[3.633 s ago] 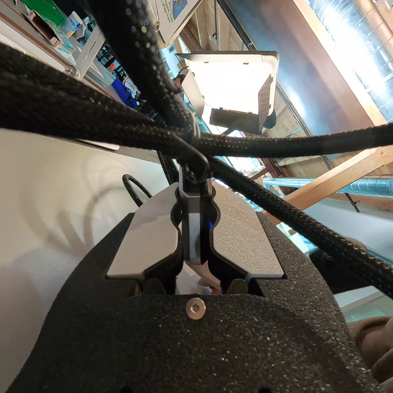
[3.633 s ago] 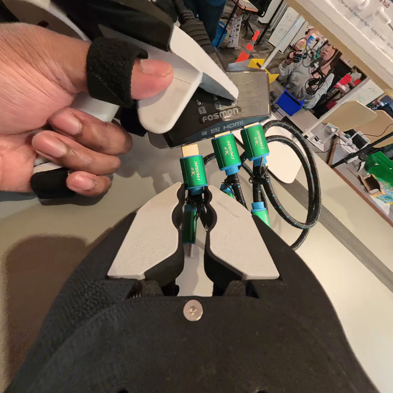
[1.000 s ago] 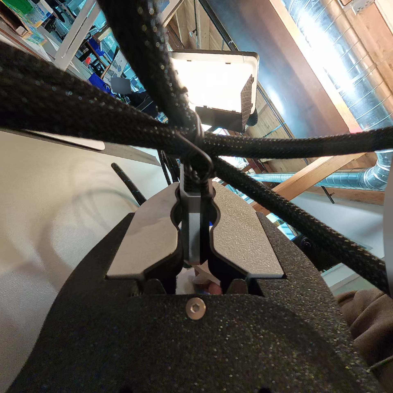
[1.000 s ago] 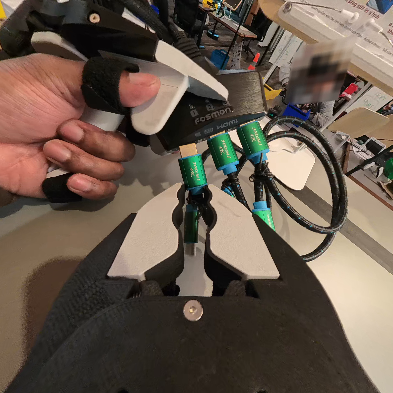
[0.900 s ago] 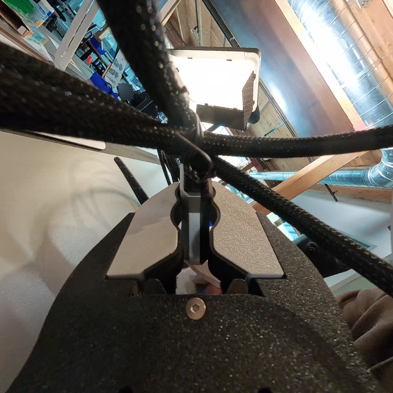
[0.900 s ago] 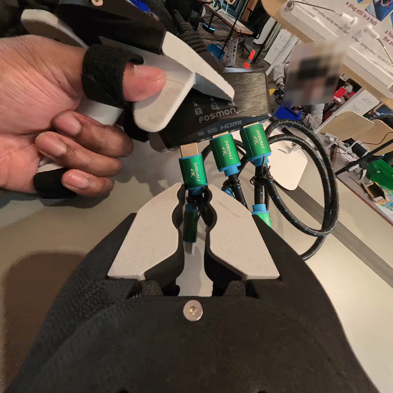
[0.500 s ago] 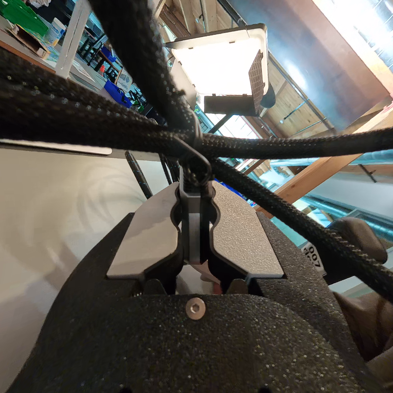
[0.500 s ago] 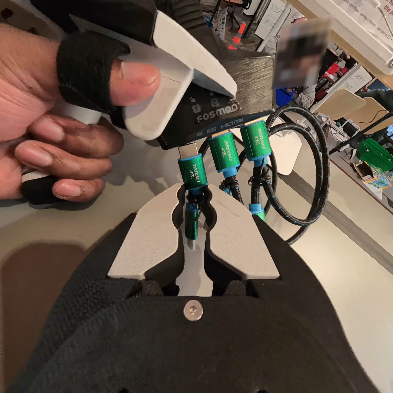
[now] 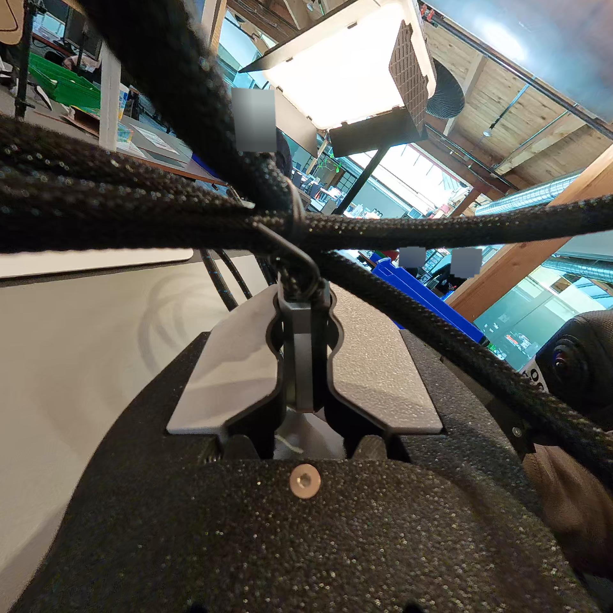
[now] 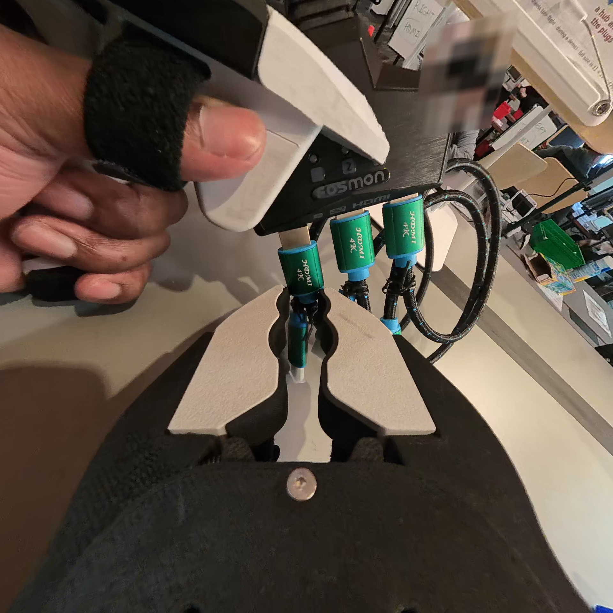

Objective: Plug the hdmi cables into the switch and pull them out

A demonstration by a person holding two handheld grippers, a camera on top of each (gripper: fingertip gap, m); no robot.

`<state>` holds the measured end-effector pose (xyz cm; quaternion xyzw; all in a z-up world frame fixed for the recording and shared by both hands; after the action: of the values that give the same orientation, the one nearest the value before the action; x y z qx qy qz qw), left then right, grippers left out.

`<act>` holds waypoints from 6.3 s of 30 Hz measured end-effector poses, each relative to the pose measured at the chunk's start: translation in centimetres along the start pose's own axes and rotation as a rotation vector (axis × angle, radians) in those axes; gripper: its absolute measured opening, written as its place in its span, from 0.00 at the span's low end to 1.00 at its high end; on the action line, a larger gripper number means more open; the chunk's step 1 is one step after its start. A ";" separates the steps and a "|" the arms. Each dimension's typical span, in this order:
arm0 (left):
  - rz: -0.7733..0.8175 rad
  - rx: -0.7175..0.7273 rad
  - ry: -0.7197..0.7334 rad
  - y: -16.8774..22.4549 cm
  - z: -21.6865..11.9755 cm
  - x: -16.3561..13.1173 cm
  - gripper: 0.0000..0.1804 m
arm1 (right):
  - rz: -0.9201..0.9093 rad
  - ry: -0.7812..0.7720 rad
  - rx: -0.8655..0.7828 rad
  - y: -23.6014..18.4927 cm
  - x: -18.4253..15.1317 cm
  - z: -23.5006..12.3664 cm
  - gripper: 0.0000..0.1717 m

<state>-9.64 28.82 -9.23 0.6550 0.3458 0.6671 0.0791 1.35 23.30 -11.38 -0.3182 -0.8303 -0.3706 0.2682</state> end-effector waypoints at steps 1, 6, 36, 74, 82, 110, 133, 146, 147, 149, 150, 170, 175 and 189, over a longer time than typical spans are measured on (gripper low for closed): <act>-0.001 -0.003 -0.001 0.0 0.0 0.0 0.12 | 0.003 -0.002 0.000 0.0 0.0 0.0 0.09; 0.097 0.007 -0.011 0.8 0.3 0.0 0.12 | 0.031 -0.012 -0.004 0.2 -0.1 0.1 0.09; 0.379 0.104 -0.051 2.5 0.8 -0.4 0.13 | 0.058 -0.021 -0.027 0.1 0.1 0.1 0.09; -0.062 0.002 0.186 -1.2 -1.3 1.2 0.12 | 0.321 0.264 0.175 0.9 1.0 -1.9 0.06; -0.247 0.004 0.315 -3.3 -3.4 1.9 0.12 | 0.058 0.160 0.248 1.2 0.6 0.3 0.14; -0.327 -0.012 0.300 -3.9 -3.6 1.6 0.12 | -0.145 0.037 0.512 2.1 -0.6 2.1 0.34; -0.409 -0.220 0.322 -4.6 -4.2 1.6 0.12 | -0.032 0.272 0.488 1.5 1.1 0.5 0.11; -0.502 -0.289 0.321 -4.7 -3.3 1.0 0.12 | 0.029 0.309 0.414 2.4 1.1 0.4 0.11; -0.502 -0.280 0.332 -4.7 -3.3 1.0 0.12 | 0.023 0.312 0.396 2.4 1.1 0.4 0.10; -0.500 -0.272 0.342 -4.7 -3.4 1.0 0.12 | 0.017 0.303 0.362 2.3 1.2 0.5 0.10; -0.499 -0.266 0.342 -4.7 -3.3 1.0 0.12 | 0.015 0.299 0.347 2.2 1.2 0.5 0.10; -0.401 -0.101 0.306 -3.9 -2.8 0.9 0.12 | -0.095 0.308 0.197 1.0 1.4 0.5 0.06; -0.438 -0.086 0.388 -4.5 -3.7 1.0 0.12 | -0.189 0.328 0.232 0.3 1.2 0.3 0.06; -0.404 -0.037 0.358 -4.4 -3.8 1.1 0.12 | -0.259 0.380 0.541 3.7 -1.1 -0.2 0.11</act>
<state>-14.86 31.36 -10.41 0.4431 0.4658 0.7491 0.1600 4.85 24.74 -10.37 -0.0531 -0.8672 -0.2207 0.4433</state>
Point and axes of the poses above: each gripper's, where its closed fingertips meet, z out along the fingers, x out of its top, y = z × x across the jaws, the point moved 8 cm from there along -z, back along the fingers, and after that the axes turned 11 degrees about -y, right-handed, at the moved point
